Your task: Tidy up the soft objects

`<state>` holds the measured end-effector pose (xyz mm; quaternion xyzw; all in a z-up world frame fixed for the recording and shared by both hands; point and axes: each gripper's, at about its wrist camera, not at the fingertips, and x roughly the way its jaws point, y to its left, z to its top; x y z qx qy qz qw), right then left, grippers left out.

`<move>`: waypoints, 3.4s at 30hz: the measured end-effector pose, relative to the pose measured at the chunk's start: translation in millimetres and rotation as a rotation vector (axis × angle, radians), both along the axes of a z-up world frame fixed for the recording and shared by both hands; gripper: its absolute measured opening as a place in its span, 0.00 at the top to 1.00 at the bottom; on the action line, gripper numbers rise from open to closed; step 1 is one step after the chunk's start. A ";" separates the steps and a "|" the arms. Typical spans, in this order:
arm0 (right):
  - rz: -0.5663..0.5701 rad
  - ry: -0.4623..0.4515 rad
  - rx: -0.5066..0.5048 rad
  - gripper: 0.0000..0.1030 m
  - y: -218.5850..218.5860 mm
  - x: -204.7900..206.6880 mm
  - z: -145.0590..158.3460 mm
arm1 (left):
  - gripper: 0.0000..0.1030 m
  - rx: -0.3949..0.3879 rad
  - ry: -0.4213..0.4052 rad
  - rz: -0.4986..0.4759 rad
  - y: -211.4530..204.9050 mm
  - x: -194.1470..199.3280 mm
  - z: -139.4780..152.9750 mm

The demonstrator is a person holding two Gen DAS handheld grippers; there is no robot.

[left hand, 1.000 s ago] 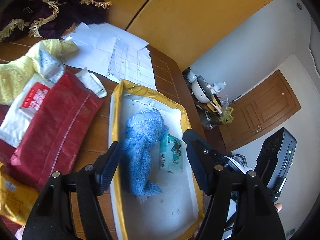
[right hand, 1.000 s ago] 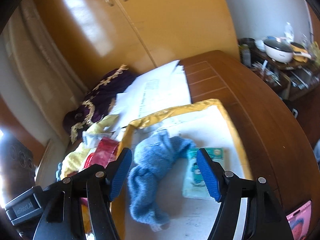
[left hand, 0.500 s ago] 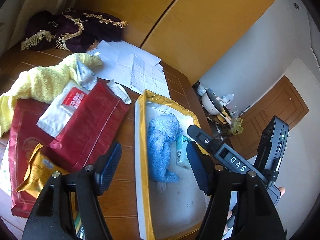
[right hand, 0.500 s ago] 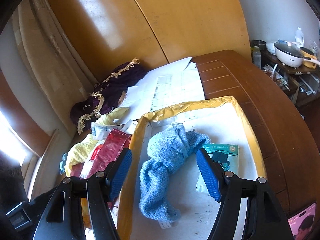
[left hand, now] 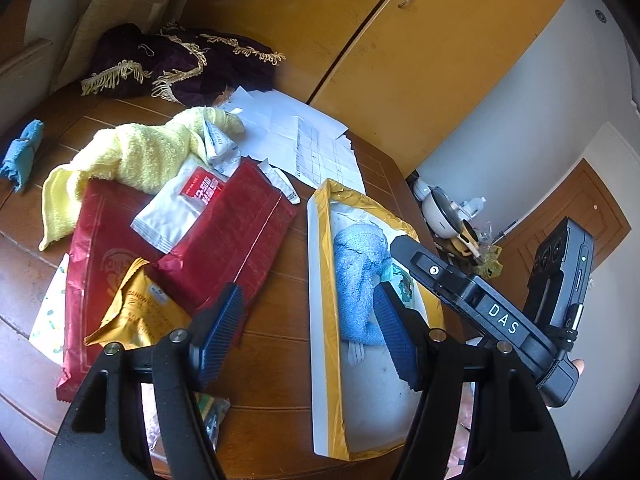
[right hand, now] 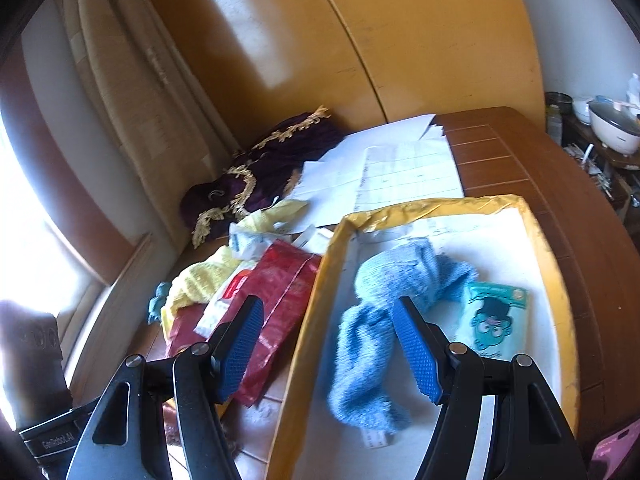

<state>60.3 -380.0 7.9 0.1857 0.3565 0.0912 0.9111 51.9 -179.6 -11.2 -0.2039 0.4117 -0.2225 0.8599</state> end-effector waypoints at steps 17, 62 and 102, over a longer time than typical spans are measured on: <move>0.200 0.049 0.158 0.33 62.6 -6.3 -10.3 | 0.35 0.020 -0.026 0.108 43.3 -21.8 4.6; 0.137 0.091 0.094 0.34 60.4 -10.3 -25.9 | 0.35 0.039 -0.057 0.161 62.3 -28.0 6.1; 0.237 0.140 0.075 0.34 91.5 -21.5 -38.3 | 0.35 0.057 -0.041 0.176 81.4 -42.4 0.9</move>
